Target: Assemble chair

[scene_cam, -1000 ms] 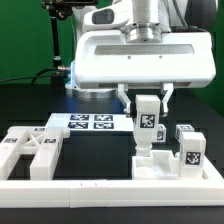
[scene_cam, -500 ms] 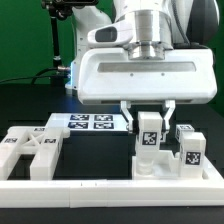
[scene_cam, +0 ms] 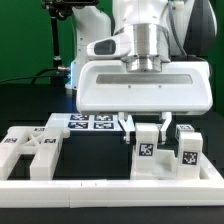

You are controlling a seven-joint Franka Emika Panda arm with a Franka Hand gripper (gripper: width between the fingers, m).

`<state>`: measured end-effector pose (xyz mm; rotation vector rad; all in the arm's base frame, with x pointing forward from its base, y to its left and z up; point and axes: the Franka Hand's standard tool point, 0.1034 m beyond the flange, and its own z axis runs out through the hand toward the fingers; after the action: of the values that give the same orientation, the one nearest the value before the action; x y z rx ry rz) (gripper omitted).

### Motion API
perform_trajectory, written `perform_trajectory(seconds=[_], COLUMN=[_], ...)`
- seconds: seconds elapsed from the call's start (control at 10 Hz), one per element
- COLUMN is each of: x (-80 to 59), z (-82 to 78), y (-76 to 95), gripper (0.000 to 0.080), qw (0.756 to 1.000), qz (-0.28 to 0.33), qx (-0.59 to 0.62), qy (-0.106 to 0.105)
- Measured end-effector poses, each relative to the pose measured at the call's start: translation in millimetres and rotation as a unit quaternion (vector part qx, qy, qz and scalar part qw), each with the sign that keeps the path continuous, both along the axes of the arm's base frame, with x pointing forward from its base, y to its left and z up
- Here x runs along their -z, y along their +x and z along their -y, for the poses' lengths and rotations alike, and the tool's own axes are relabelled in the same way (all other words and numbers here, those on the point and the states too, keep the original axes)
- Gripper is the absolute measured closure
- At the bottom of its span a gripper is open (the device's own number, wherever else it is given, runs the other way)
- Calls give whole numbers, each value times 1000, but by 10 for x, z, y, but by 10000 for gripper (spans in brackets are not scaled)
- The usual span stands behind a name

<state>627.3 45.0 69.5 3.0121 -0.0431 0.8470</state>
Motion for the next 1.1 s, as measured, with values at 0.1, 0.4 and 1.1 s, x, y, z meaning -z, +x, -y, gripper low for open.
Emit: perform_trajectory(seconds=[0.1,0.4,1.1], x=[0,1,-55], z=[2,4,16], y=[0,0,-2], gripper=[514,327,151], qw=[1000,1000,1000], qz=[1,1,-23], qx=[0,0,1], qy=[-1,-1,10])
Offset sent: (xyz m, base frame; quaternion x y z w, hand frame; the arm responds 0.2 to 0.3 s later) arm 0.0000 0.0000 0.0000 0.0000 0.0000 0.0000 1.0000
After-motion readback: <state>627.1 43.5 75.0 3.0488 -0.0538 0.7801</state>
